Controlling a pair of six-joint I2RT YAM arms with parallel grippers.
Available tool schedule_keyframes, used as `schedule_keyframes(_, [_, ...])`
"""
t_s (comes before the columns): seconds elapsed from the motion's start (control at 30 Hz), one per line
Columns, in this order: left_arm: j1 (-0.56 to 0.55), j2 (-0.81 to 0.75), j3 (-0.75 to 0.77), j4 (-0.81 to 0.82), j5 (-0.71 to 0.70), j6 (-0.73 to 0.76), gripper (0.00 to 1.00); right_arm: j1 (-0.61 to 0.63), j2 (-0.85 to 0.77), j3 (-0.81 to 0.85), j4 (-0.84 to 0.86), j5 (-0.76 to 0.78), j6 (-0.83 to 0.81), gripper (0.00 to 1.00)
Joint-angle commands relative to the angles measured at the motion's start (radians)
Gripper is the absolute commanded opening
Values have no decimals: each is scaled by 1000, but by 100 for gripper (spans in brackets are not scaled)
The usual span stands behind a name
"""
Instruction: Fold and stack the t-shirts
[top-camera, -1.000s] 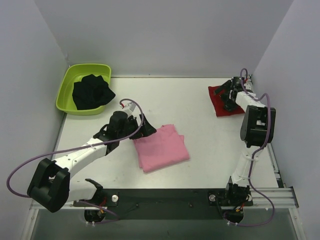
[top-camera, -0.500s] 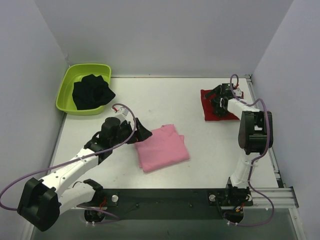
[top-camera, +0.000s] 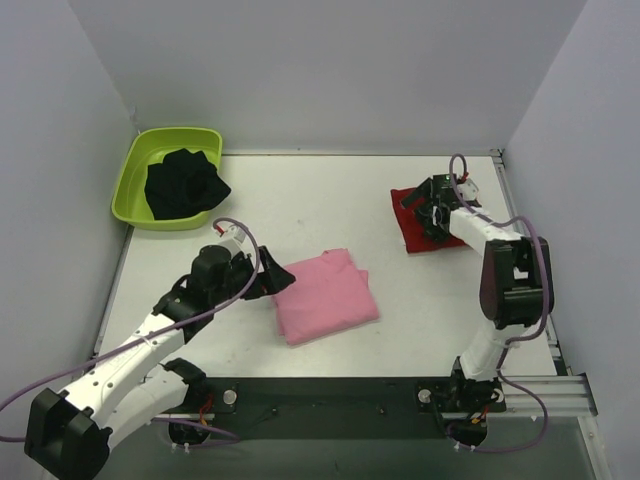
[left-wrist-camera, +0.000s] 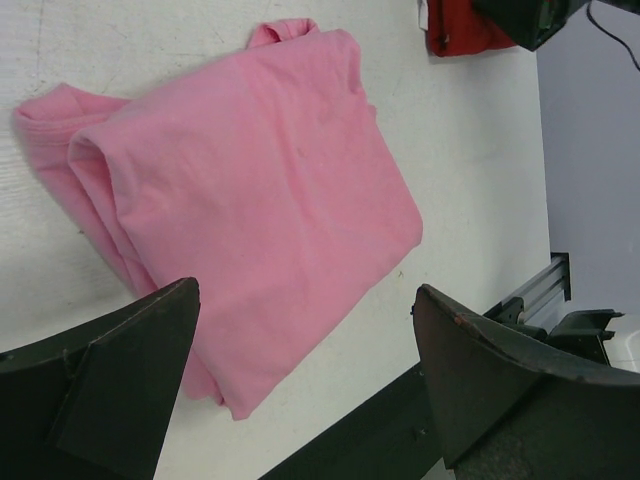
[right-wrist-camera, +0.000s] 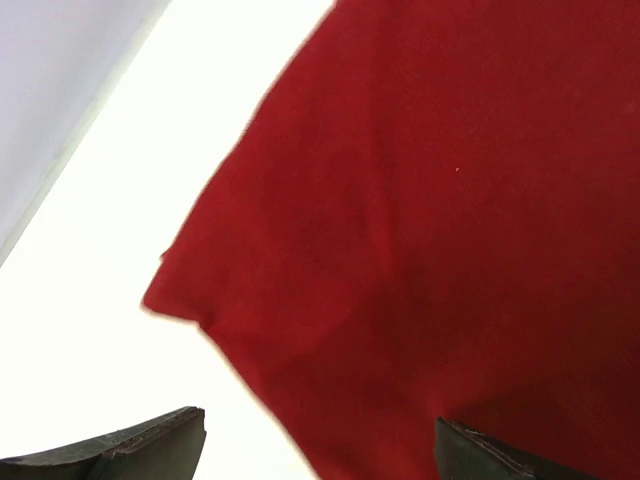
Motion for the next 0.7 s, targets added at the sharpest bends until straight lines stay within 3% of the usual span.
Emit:
schedule_keyframes(0.0, [-5, -34, -6, -102, -47, 0, 97, 44, -194, -41, -6, 131, -142, 100])
schedule_keyframes(0.17, [-6, -4, -52, -139, -56, -58, 98, 137, -274, -36, -85, 152, -275, 100])
schedule_keyframes(0.4, [-51, -46, -182, -118, -56, -190, 97, 283, -398, -134, -93, 211, -338, 100])
schedule_keyframes(0.67, [-201, -36, -239, -72, -104, -362, 97, 321, -437, -214, -69, 213, -334, 100])
